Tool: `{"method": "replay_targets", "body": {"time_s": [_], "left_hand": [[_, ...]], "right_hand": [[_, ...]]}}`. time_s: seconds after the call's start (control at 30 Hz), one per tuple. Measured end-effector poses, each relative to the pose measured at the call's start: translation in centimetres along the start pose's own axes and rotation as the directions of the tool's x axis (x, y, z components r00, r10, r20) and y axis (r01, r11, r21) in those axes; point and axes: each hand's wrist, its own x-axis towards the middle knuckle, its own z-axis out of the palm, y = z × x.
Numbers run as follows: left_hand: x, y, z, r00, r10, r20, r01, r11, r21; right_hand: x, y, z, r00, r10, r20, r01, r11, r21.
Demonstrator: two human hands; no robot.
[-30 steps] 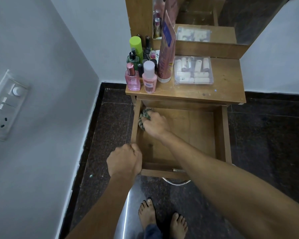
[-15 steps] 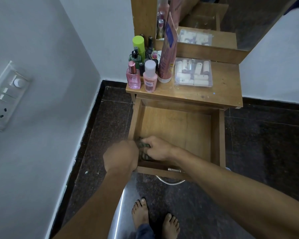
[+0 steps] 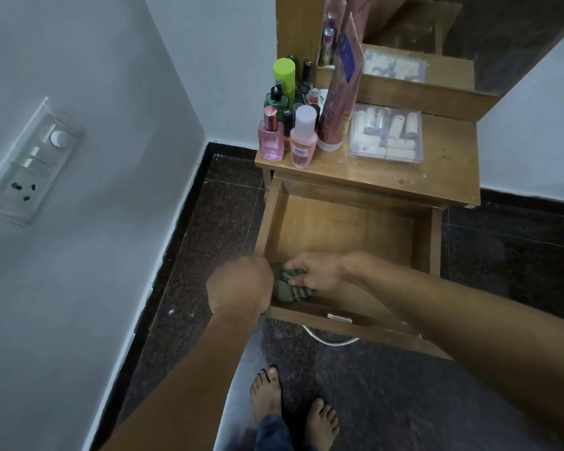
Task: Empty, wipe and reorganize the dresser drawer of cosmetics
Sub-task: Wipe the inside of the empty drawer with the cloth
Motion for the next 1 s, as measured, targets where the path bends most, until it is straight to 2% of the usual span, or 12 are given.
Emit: {"method": "replay_targets", "body": {"time_s": [0.2, 0.33, 0.67, 0.83, 1.0], "left_hand": [[0.0, -0.1, 0.1, 1.0, 0.011, -0.007, -0.011, 1.0, -0.01], [-0.1, -0.1, 0.0, 1.0, 0.01, -0.011, -0.01, 1.0, -0.011], [-0.1, -0.1, -0.1, 1.0, 0.012, -0.017, -0.012, 1.0, -0.023], [-0.2, -0.2, -0.1, 1.0, 0.023, -0.018, -0.023, 0.999, -0.024], [-0.2, -0.1, -0.2, 1.0, 0.027, -0.012, -0.027, 1.0, -0.015]], "right_hand": [[-2.2, 2.2, 0.2, 0.999, 0.005, 0.048, -0.004, 0.999, -0.04], [-3.6, 3.3, -0.1, 0.998, 0.019, 0.066, -0.01, 0.991, -0.132], [-7.0, 6.3, -0.9, 0.975, 0.157, 0.158, -0.102, 0.945, -0.311], [-8.5, 7.4, -1.3, 0.941, 0.265, 0.209, -0.122, 0.845, -0.521], [-9.5, 7.8, -1.7, 0.872, 0.405, 0.275, -0.083, 0.676, -0.732]]}}
